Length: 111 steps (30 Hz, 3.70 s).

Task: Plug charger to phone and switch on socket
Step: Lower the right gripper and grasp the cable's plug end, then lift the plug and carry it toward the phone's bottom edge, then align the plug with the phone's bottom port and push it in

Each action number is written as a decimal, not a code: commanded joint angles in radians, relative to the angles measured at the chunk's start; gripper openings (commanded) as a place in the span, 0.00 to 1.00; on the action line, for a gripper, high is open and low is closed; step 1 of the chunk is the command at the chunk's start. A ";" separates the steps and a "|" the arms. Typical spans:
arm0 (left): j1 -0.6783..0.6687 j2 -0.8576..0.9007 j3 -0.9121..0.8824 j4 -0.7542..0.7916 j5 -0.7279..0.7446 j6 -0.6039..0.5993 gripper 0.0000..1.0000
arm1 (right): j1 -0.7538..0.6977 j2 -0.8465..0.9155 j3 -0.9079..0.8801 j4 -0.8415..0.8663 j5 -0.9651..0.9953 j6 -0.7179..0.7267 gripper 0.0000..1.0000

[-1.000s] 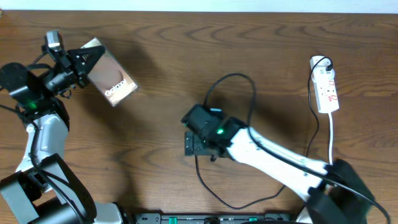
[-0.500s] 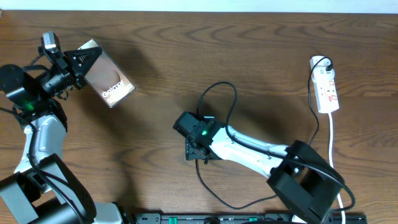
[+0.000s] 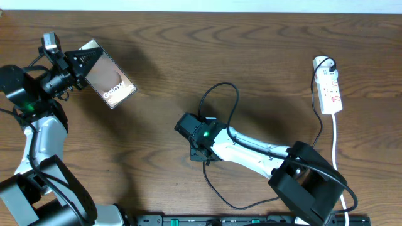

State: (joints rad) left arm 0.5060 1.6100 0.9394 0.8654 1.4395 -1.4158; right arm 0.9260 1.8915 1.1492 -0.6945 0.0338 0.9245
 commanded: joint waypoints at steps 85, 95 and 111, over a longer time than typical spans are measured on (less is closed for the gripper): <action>-0.207 -0.017 0.010 0.141 -0.198 0.039 0.07 | -0.358 0.010 -0.005 1.371 -1.437 0.075 0.01; -0.209 -0.017 0.010 0.166 -0.221 -0.002 0.07 | -0.358 0.010 -0.005 1.525 -1.389 0.190 0.01; -0.211 -0.017 0.010 0.171 -0.176 -0.053 0.08 | -0.358 0.010 -0.005 1.634 -1.300 0.328 0.01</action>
State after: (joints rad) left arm 0.2989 1.6100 0.9390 1.0218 1.2373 -1.4479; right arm 0.5678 1.8919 1.1378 0.9348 -1.2881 1.2255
